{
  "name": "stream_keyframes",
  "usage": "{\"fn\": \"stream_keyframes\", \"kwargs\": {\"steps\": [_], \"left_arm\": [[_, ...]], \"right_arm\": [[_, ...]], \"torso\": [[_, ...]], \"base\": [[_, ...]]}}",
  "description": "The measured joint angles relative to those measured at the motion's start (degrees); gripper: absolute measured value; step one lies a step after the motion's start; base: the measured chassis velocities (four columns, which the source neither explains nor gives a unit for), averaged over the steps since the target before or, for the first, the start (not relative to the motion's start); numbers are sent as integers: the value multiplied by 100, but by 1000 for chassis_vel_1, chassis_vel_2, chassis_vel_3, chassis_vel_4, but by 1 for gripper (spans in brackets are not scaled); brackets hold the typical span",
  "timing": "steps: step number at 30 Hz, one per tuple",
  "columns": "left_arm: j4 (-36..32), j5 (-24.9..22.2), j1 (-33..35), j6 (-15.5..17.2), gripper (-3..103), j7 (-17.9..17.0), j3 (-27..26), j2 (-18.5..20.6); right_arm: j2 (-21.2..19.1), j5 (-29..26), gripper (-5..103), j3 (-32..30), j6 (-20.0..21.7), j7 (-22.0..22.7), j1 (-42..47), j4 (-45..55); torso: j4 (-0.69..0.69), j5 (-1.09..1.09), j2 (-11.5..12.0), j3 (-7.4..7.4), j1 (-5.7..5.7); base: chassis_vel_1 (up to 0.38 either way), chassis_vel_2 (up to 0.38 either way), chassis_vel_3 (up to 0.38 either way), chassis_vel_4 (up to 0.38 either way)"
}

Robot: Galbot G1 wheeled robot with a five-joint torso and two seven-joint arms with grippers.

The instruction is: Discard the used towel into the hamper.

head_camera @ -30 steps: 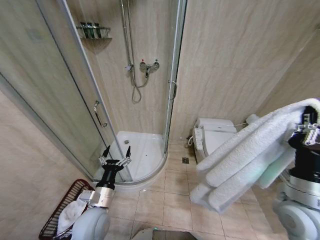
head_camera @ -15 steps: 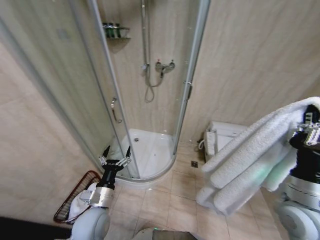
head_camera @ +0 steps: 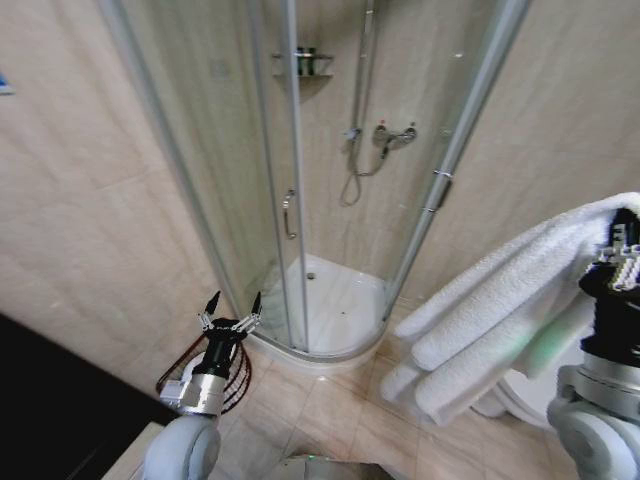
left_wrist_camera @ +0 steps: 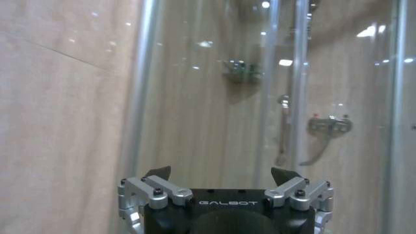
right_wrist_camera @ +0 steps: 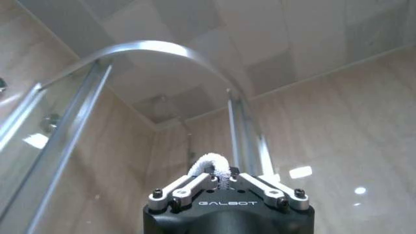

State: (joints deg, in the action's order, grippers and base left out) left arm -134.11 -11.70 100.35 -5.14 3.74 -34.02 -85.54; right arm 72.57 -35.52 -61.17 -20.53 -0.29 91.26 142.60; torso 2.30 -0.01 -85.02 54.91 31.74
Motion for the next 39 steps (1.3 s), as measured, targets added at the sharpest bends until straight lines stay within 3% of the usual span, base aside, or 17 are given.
{"fn": "stream_keyframes", "kwargs": {"steps": [9,17,39], "left_arm": [[0,0,0,0,100,0,0,0],[0,0,0,0,100,0,0,-1],[0,0,1,0,100,0,0,0]], "right_arm": [[-12,9,4,-6,6,13,-13,-21],[-127,6,4,-85,-155,316,-189,-69],[-116,-12,4,-87,-307,285,-181,-116]], "torso": [[-4,2,4,-2,-1],[-1,1,6,-3,-2],[-1,1,7,-7,-9]], "base": [[15,16,17,12],[0,0,0,0],[39,-34,-48,35]]}}
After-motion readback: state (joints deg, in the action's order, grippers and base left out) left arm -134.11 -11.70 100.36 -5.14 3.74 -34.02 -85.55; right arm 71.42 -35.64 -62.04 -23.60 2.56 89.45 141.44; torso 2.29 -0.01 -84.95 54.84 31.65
